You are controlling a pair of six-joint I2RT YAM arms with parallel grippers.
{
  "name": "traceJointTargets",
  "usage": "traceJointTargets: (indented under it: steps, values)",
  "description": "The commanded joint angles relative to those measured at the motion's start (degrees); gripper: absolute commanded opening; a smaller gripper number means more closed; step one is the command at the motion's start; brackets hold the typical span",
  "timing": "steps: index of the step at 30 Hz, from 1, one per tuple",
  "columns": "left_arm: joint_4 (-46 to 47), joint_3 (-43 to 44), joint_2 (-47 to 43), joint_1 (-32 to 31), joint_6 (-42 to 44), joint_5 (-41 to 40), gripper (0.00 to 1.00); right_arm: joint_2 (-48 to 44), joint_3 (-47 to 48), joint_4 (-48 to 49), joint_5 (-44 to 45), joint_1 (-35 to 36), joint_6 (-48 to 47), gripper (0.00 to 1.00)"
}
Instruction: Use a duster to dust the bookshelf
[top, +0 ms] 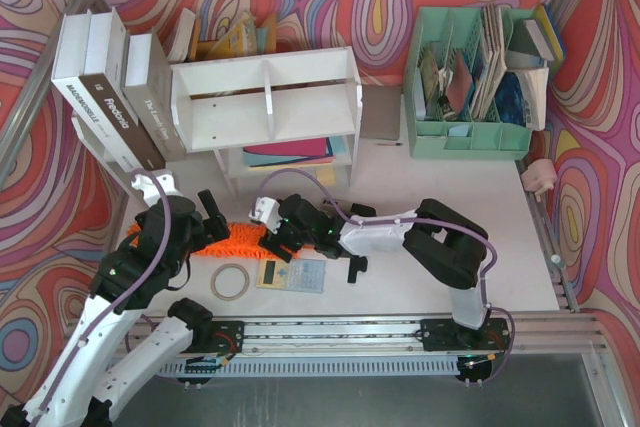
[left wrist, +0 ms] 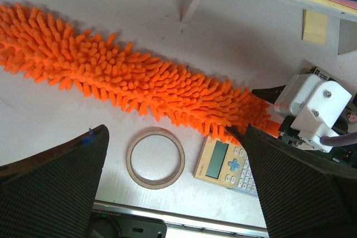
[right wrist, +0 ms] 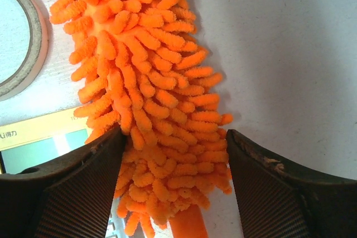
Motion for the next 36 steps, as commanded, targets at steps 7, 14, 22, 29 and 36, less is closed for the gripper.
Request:
traceJointTargets:
  steps: [7,14,22,29,36]
  values:
    - [-0.4,-0.9,-0.3,0.1,-0.2,-0.7,0.98,2.0,0.5,0.7,3.7,0.6,-2.2,0.59]
    - [-0.4,-0.9,-0.3,0.1,-0.2,-0.7,0.99,3.0,0.3,1.3,5.1,2.1,-3.5,0.68]
    - [-0.4,-0.9,-0.1,0.0,-0.2,-0.8,0.98,3.6,0.7,1.4,6.1,2.2,-3.6,0.60]
    - [-0.7,-0.8,0.2,0.1,-0.3,-1.3,0.99,2.9,1.0,0.9,7.2,2.3,-5.7,0.45]
    - [-1.1,-0.6,0.8,0.0,-0.6,-2.1,0.99,1.6,1.1,1.6,7.3,3.3,-8.6,0.30]
